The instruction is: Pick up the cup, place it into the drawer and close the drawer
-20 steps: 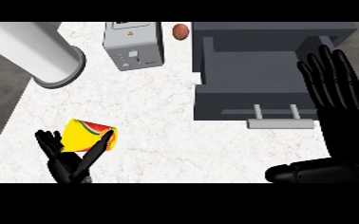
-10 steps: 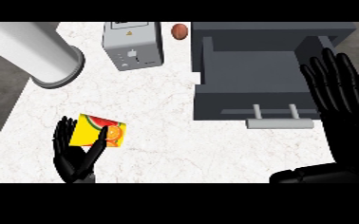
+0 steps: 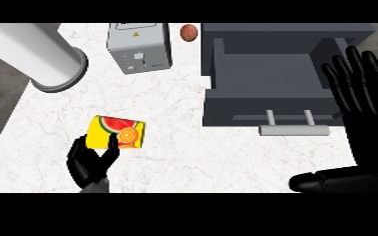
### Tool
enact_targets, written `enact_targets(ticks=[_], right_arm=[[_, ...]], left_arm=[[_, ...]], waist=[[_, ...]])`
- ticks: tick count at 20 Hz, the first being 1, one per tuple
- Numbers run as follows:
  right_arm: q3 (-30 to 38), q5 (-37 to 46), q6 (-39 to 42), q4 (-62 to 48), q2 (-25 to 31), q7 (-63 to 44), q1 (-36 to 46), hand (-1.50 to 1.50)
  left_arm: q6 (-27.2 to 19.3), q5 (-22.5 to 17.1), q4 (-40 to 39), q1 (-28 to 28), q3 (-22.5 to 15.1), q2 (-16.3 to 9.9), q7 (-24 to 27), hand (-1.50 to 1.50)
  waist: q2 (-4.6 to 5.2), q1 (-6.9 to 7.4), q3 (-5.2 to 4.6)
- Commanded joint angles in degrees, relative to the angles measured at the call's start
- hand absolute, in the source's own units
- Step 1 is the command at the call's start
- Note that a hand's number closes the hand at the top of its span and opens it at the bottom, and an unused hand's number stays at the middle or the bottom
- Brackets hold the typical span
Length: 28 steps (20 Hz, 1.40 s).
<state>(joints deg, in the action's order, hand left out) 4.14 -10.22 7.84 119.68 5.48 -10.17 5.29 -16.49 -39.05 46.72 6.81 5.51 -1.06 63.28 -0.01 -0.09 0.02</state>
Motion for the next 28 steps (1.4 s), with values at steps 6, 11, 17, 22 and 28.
enact_targets(ticks=[6,11,17,22,28], right_arm=[[-2.1,1.8,-0.7,0.5,-1.0,-0.1,0.4,-1.50],[-0.4,0.4,-1.1,2.8,-0.2,-2.6,-0.6,-1.50],[-1.6,2.4,-0.3,-2.0,-1.3,1.8,-1.1,-1.50],[0.3,-0.8,0.5,0.5,0.1,-0.7,-1.0,-1.50],[0.5,1.1,0.3,-0.4,0.2,1.3,-0.9,-1.50]], left_arm=[[17.6,8.5,-2.3,4.8,-10.0,-11.1,-7.0,1.50],[22.2,9.2,0.8,5.6,-11.5,-8.8,-5.3,1.50],[24.1,10.4,12.2,5.6,-13.8,-13.9,-14.2,1.50],[21.5,11.1,23.4,4.9,-15.0,-12.5,-21.7,1.50],[12.3,9.3,33.4,14.6,-15.7,-9.2,-37.9,1.50]], waist=[[0.19,-0.96,-0.09],[-0.04,-0.26,-0.03],[-0.12,0.40,0.02],[-0.09,0.16,0.00],[-0.09,-0.04,0.02]])
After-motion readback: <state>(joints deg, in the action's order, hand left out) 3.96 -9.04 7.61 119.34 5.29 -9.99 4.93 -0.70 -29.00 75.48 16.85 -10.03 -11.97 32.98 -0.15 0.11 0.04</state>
